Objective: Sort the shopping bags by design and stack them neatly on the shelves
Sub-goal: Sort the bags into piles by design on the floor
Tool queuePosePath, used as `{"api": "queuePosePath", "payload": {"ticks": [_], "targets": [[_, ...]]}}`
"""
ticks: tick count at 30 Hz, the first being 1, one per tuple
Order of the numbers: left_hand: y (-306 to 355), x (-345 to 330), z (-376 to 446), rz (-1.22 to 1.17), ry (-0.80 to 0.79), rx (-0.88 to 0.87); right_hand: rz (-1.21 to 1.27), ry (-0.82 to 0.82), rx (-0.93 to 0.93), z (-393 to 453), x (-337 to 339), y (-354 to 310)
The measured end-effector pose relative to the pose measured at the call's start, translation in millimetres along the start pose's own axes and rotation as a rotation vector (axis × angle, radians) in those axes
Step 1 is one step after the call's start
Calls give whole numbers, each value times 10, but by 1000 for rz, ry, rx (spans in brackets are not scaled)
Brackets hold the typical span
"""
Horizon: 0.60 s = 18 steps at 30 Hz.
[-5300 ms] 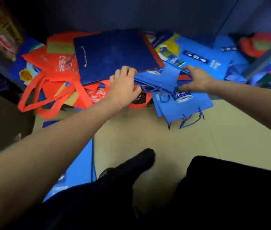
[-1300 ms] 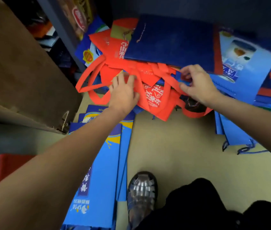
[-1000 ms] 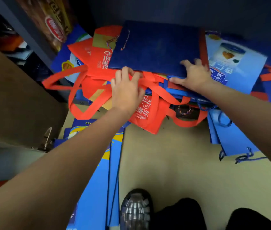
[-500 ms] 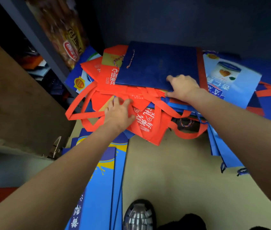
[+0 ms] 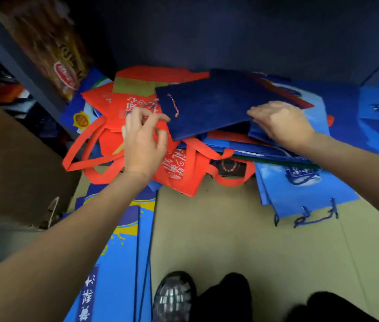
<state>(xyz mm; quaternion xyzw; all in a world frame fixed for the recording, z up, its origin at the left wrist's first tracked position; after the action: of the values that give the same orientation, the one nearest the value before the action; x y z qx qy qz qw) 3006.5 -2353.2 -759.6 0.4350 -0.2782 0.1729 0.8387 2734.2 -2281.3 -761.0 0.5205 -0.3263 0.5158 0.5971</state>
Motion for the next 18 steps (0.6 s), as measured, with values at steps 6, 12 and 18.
{"api": "queuePosePath", "payload": {"ticks": [6,12,18], "targets": [[409,-395,-21,79,-260,-64,214,-41,-762,-1383,-102,912],[583,-1275,127,264,-589,93,1001,-302,-1472,-1579,-697,869],[709,-1852,169,318,-592,220,948,-380,-1487,-1571,-981,953]]}}
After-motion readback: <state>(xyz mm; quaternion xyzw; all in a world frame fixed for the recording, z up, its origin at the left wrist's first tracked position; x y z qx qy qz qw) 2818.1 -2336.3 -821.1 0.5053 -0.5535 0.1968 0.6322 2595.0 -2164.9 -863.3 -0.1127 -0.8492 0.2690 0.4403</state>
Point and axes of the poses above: each hand's wrist, its own z-axis towards the middle knuckle, its own x-axis out of the back of the hand, y = z × x, the point moved 3 cm from there along z, towards the middle knuckle, and after that the axes turned 10 degrees about -z, right-handed, at the moved point
